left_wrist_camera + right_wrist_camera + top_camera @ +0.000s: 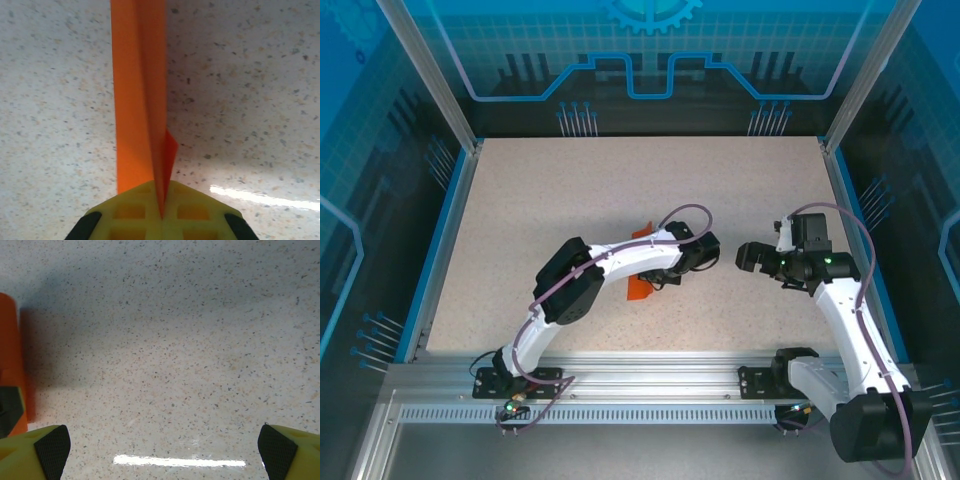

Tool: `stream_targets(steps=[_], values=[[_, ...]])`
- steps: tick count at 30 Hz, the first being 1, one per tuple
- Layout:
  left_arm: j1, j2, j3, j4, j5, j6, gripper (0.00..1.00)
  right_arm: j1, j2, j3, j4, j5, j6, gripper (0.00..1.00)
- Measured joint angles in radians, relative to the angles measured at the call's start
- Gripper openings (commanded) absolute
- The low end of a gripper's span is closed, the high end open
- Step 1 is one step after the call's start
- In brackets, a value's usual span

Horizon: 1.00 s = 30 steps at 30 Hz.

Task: Fold a paper plane with a square sheet of paper (fold left side to right side)
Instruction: Turn over the paper at the center of the table.

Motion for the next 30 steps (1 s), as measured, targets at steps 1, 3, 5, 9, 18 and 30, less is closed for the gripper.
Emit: stream_targets(steps=[1,3,5,9,18,30], values=[[0.004,0.000,0.000,0.010,0.017,0.002,0.06,0.000,0.000,0.000,0.002,-0.005,0.000,1.00],[0.011,0.000,0.002,0.034,0.058,0.016,0.10,0.000,0.000,-0.002,0.006,-0.012,0.000,1.00],[0.019,0.000,0.002,0.057,0.095,0.029,0.13,0.000,0.000,-0.006,0.006,-0.018,0.000,1.00],[0.040,0.000,0.002,0.106,0.164,0.072,0.30,0.000,0.008,-0.017,0.012,-0.041,0.000,1.00],[0.098,-0.201,-0.250,0.391,0.399,0.192,0.70,0.001,0.039,-0.036,0.033,-0.081,0.003,0.99],[0.354,-0.610,-0.703,0.773,0.642,0.237,0.72,0.241,0.220,-0.059,0.229,-0.117,0.118,0.60]])
